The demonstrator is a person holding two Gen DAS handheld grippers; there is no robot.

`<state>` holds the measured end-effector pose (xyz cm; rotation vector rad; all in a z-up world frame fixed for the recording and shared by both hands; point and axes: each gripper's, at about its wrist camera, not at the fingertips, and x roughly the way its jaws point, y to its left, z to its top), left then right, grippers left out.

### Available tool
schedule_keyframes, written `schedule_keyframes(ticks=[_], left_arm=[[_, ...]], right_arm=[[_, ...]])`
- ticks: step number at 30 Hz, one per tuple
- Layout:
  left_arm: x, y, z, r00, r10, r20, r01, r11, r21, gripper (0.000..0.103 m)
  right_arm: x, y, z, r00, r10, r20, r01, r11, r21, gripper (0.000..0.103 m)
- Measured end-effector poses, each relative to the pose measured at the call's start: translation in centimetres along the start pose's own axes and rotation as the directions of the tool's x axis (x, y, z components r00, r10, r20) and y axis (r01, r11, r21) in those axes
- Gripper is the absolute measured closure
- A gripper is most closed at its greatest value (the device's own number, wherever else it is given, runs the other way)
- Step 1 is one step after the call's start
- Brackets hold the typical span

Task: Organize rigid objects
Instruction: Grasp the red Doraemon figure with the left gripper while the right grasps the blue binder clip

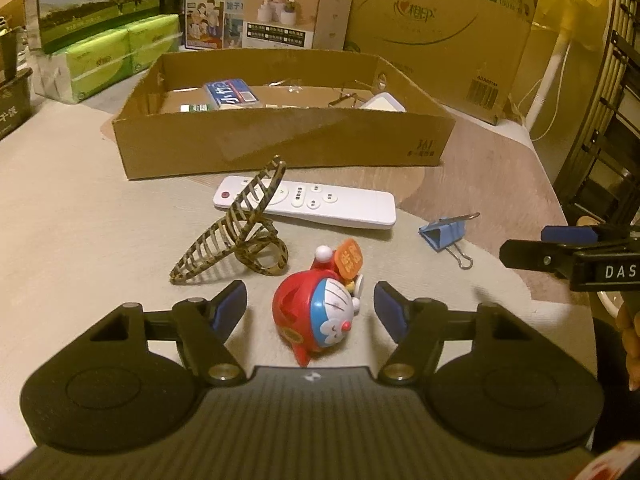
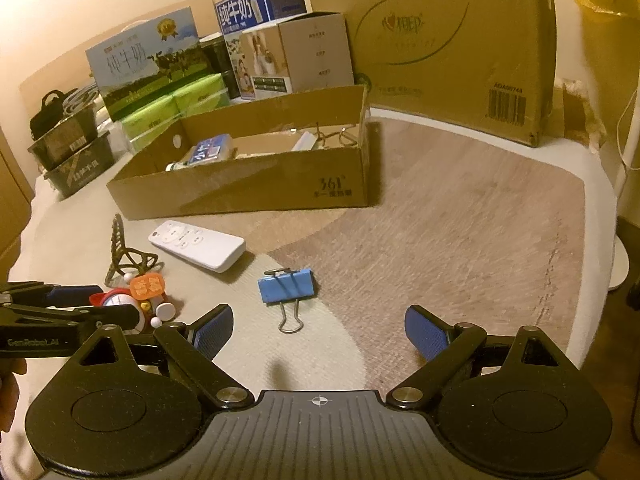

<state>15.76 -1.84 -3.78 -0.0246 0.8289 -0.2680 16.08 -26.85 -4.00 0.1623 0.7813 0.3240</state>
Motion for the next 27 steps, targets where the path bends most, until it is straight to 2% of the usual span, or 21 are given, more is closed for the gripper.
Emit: schedule_keyframes(ticks=[2,20,27], left_arm=[[0.5,0.1,0.0,1.000,-0.012,-0.006,0.012,1.000,0.005,0.042],[2.4,0.7,0.4,0.997,-0.077,-0.028,0.077,0.997,-0.011,0.061],[1.9,0.7,0.0,0.996,-0.087,-0.034,0.086,0.996,-0.033,0.062]], right_arm=[[0.4,-0.1,0.0,1.000,0.000,-0.006,0.000,1.000,0.001,0.011],[3.2,0.0,-0.2,0.999,0.005,-0.048,-0.004,1.000,0.002,0.011],[4.0,0.2,-0.3,0.999,0.008,-0.052,-0.009,1.000,-0.017,0.011]])
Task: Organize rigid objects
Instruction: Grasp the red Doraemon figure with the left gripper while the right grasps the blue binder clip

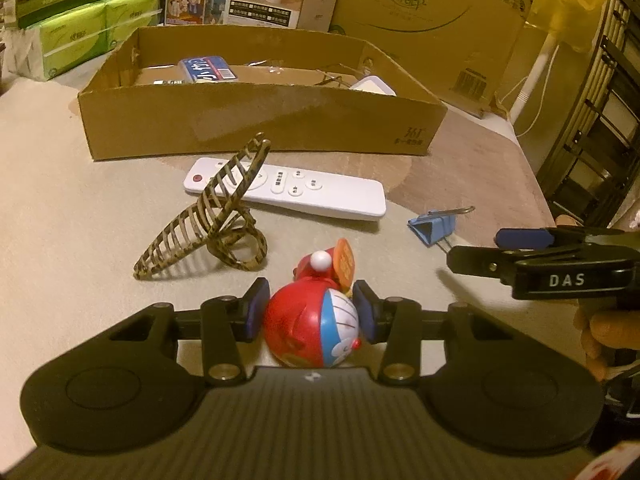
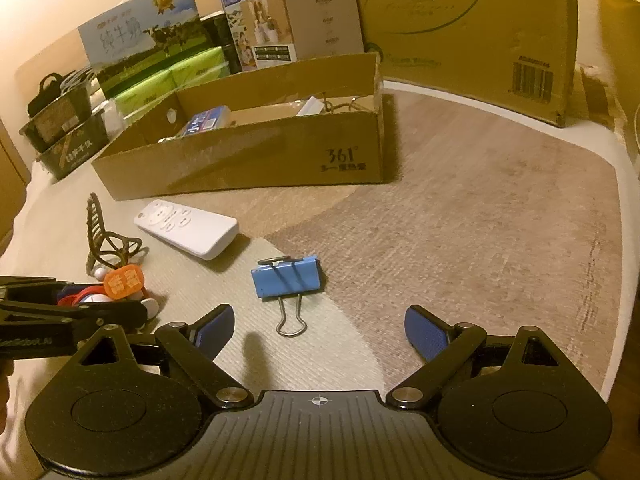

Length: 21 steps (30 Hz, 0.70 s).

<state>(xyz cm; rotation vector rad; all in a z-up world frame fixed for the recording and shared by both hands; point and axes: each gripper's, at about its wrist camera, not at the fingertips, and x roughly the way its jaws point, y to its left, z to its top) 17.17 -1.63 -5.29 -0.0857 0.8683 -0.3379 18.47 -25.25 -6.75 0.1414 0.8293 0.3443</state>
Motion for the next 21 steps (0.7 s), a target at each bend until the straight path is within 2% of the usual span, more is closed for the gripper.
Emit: schedule_keyframes(ticks=[10,18,21], left_arm=[[-1.0,0.0,-0.6,1.000,0.008,0.011,-0.008,0.999,-0.039,0.062],[-1.6,0.0,-0.6,1.000,0.006,0.020,-0.005,0.998,-0.056,0.062],[-1.8,0.0,-0.5,1.000,0.007,0.026,-0.006,0.998,-0.058,0.062]], right_arm=[[1.5,0.8,0.8,1.000,0.010,0.005,-0.010,0.998,-0.055,0.012],[2.8,1.9,1.7,1.000,-0.006,0.009,0.007,0.992,-0.123,0.036],[2.9,2.4,1.7,1.000,-0.023,0.010,0.025,0.987,-0.157,0.053]])
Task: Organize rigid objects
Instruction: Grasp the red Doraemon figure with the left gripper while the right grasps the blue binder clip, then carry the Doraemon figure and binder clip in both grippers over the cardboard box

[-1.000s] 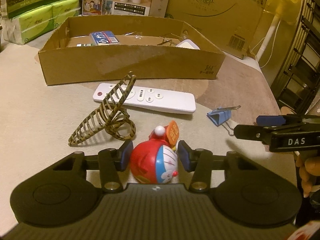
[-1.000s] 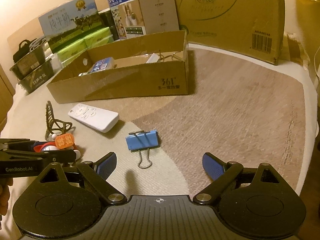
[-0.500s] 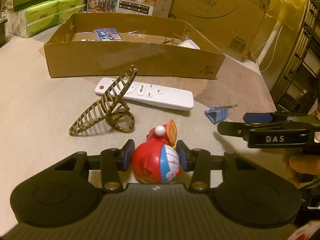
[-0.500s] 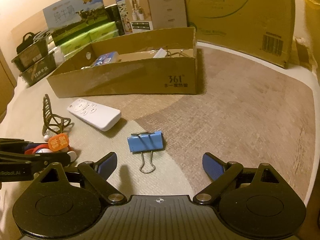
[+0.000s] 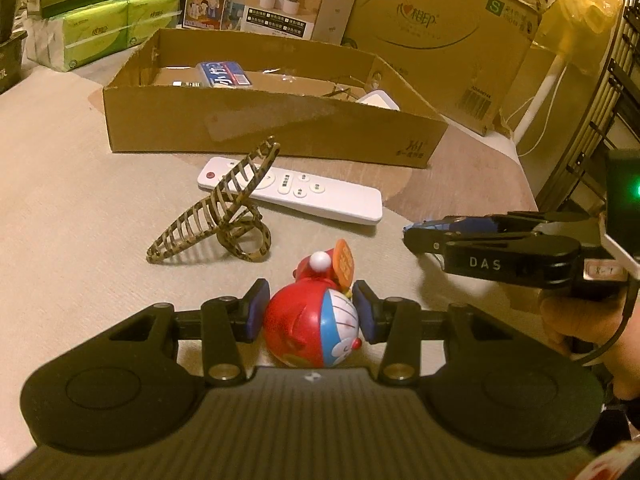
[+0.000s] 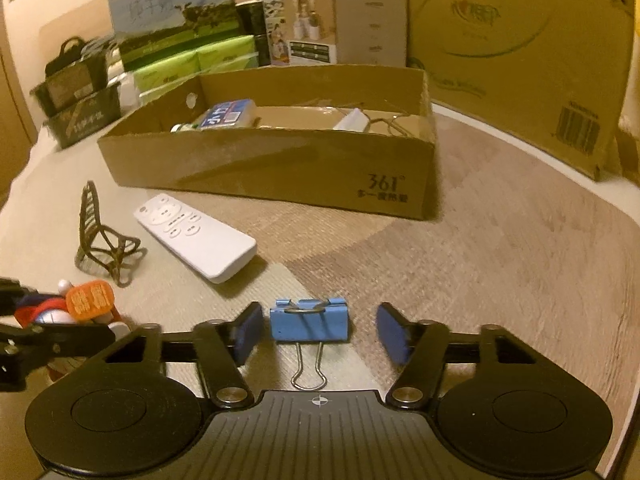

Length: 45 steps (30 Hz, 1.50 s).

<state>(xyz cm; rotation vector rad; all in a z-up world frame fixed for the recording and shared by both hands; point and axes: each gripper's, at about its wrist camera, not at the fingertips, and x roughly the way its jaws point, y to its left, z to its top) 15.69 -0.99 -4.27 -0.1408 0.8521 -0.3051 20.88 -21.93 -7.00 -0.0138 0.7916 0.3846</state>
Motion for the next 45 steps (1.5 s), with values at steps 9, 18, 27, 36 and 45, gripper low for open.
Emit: schedule_keyframes(ticks=[9,18,27,36,45], left_arm=[[-1.1,-0.1,0.0,1.000,0.012,0.019,-0.012,1.000,-0.006,0.062],[-2.7,-0.4,0.3,0.998,0.024,0.051,-0.024,1.000,0.001,0.062],[-4.6,-0.6,0.9,0.995,0.039,0.087,-0.040,0.999,0.008,0.062],[-6.2,-0.3,2.1,0.991,0.039,0.128,-0.040,0.999,0.009,0.062],[-7.4,1.2,5.6,0.981,0.071,0.181,-0.076,0.997,0.018,0.062]], right_arm=[[-1.6,0.5,-0.4,1.000,0.016,0.002,-0.016,1.000,0.018,0.064],[-3.8,1.0,-0.2,0.999,0.031,0.024,-0.032,0.999,0.030,0.064],[-5.6,1.4,0.4,0.998,0.040,0.055,-0.041,0.999,0.019,0.064],[-6.7,1.7,1.1,0.996,0.045,0.081,-0.046,0.999,0.008,0.064],[-7.1,1.3,2.7,0.994,0.045,0.104,-0.046,0.999,0.003,0.064]])
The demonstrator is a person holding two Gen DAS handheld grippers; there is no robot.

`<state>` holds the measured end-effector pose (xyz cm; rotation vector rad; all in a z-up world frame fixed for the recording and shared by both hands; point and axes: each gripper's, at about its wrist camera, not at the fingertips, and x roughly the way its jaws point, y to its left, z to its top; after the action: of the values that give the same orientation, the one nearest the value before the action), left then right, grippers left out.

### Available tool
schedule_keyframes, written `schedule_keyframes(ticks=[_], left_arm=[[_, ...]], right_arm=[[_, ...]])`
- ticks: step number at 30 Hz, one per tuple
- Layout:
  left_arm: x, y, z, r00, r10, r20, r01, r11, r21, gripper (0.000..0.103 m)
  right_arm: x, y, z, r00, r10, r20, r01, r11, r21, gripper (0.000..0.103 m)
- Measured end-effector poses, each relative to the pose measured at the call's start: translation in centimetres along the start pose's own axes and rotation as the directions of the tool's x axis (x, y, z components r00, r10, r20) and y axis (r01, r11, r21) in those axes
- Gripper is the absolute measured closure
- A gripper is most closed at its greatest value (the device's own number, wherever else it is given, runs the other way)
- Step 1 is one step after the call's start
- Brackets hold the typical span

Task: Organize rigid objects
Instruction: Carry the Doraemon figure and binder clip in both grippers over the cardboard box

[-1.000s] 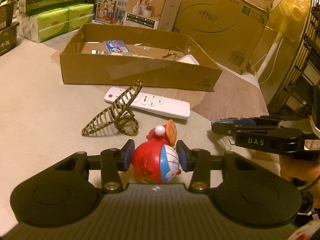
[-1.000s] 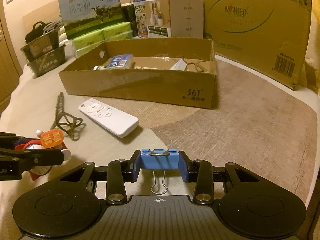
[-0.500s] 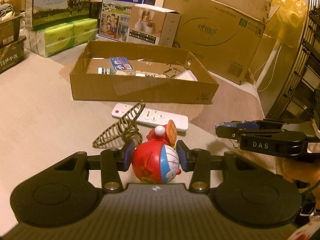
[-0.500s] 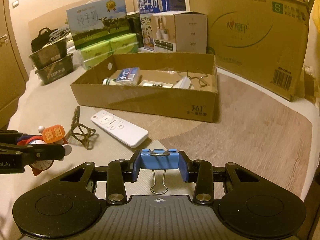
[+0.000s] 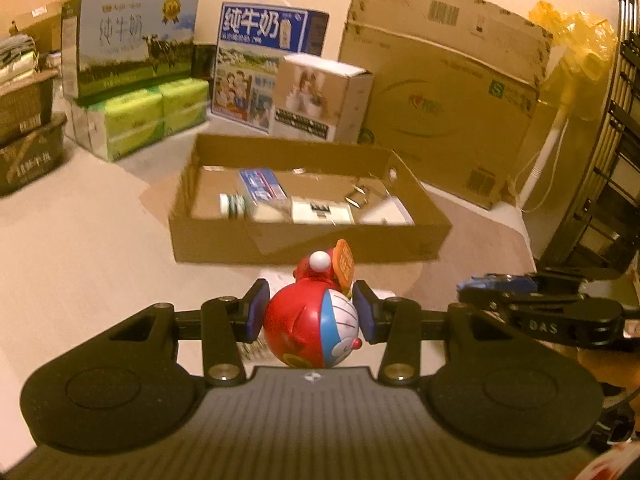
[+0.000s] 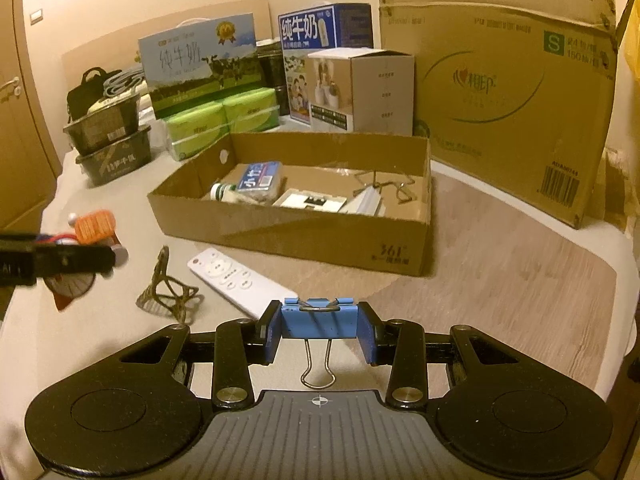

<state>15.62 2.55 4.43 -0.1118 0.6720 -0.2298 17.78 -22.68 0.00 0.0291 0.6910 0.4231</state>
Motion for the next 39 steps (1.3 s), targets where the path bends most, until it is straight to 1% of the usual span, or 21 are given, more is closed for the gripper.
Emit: schedule_keyframes(ticks=[7,13,19,24,28,39], left_arm=[[0.9,1.7,3.7,0.998,0.044,0.033,-0.045,0.999,0.019,0.062],[2.3,3.3,7.1,0.995,0.073,0.062,-0.075,0.997,0.021,0.062],[4.9,4.8,9.3,0.994,0.095,0.054,-0.096,0.995,0.020,0.062],[7.5,5.7,10.0,0.994,0.104,0.024,-0.105,0.994,0.024,0.062],[9.6,6.2,9.9,0.994,0.111,-0.002,-0.111,0.993,0.030,0.062],[14.1,7.7,9.3,0.990,0.133,-0.052,-0.131,0.990,0.045,0.062]], right_arm=[[0.7,-0.6,2.4,1.000,0.002,0.023,-0.002,1.000,-0.011,0.064],[2.0,-2.0,5.6,0.998,-0.010,0.054,0.010,1.000,-0.010,0.064],[3.9,-3.9,8.9,0.997,-0.038,0.067,0.039,0.999,-0.019,0.064],[5.9,-5.1,11.0,0.997,-0.044,0.060,0.045,0.999,-0.024,0.064],[7.4,-5.4,12.1,0.998,-0.042,0.055,0.044,0.998,-0.034,0.064],[11.0,-5.6,12.7,0.999,-0.038,0.027,0.040,0.998,-0.049,0.064]])
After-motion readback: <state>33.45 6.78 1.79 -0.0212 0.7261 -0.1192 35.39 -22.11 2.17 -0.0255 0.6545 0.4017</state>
